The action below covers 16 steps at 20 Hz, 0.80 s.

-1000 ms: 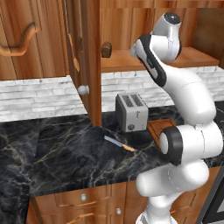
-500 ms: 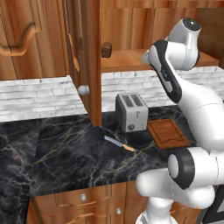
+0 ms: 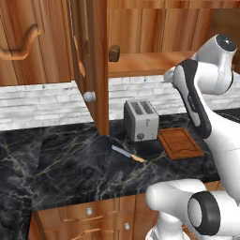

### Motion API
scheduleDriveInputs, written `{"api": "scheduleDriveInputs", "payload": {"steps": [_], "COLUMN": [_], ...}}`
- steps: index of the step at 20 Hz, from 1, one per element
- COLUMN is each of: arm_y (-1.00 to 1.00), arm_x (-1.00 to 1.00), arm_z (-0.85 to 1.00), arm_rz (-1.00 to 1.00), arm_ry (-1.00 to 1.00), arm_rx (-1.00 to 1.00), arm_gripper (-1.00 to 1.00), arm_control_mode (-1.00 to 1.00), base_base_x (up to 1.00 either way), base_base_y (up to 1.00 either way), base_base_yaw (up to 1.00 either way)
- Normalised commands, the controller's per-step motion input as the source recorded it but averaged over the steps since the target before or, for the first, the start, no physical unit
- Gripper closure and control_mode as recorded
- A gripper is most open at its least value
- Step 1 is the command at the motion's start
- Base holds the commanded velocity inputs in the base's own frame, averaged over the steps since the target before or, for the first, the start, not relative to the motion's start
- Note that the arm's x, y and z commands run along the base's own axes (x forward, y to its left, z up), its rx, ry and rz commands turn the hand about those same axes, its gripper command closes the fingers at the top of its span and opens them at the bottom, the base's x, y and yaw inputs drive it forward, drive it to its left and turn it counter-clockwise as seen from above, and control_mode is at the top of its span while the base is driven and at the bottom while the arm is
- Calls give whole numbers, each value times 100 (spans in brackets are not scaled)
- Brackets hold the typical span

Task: Pick the bread, place it on the cutting board, pick the jam, place it on the counter, and close the cabinet.

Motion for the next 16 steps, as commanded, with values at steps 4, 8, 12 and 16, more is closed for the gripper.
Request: {"api": "scheduleDriveInputs", "payload": {"steps": [4,8,12,16], "arm_y": [-9,-2,-13,-30], "arm_x": [-73,-66,-50,-32], "arm_z": [-32,-39,-24,-16], "arm_rz": [0,0,0,0], "arm_ry": [-1,0,0,0], "arm_rx": [0,0,0,0], "arm_gripper": [100,100,100,100], "arm_control_mode": [-100,-100,-100,-100], "base_base_x": [0,0,0,0], "base_base_y": [0,0,0,0], "base_base_yaw": [0,0,0,0]}}
